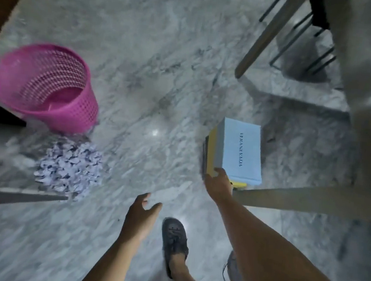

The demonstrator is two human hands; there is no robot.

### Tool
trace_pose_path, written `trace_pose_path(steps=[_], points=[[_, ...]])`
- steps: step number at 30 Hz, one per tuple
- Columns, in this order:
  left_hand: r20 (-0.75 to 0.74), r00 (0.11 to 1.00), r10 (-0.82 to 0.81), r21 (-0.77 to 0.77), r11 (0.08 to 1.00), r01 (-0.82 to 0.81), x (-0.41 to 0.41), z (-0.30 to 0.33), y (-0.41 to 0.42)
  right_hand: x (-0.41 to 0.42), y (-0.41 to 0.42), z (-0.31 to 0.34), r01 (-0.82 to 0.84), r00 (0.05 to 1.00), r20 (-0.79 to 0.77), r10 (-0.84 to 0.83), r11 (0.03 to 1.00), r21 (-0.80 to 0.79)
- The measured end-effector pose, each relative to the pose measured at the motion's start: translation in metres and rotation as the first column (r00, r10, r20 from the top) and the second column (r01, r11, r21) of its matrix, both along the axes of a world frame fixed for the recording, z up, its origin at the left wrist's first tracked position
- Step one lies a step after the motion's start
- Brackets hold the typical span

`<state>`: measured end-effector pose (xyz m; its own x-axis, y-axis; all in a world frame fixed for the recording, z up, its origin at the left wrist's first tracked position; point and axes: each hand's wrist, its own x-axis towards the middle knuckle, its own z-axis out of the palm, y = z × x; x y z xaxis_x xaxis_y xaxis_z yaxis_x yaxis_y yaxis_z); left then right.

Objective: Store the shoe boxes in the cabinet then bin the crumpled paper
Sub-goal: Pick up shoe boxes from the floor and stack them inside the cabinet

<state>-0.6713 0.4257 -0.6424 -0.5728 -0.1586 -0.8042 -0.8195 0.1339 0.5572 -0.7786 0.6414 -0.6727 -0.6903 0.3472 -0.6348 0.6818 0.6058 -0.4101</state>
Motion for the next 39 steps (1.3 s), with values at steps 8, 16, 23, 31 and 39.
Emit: trace_pose_path(steps=[8, 16, 23, 31, 39], points=[[0.044, 0.987, -0.156, 0.120, 0.981, 0.150, -0.154, -0.101, 0.178, -0.084, 0.193, -0.081, 0.356, 0.932, -0.101, -0.347, 0.930, 0.088], [0.039, 0.992, -0.120, 0.242, 0.964, 0.107, -0.206, -0.207, 0.264, -0.084, 0.256, -0.174, 0.426, 0.902, 0.014, -0.431, 0.884, -0.195], [-0.066, 0.996, -0.064, 0.267, 0.960, 0.079, -0.164, -0.203, 0.260, -0.059, 0.239, -0.173, 0.457, 0.842, -0.182, -0.507, 0.851, -0.257], [-0.033, 0.992, 0.122, 0.214, 0.970, -0.112, -0.058, -0.146, 0.147, 0.004, 0.127, -0.102, 0.203, 0.945, -0.170, -0.279, 0.909, -0.363], [-0.087, 0.915, 0.393, 0.120, 0.916, -0.382, 0.152, -0.084, 0.006, 0.149, -0.024, -0.031, -0.031, 0.997, -0.072, 0.006, 0.938, -0.344]])
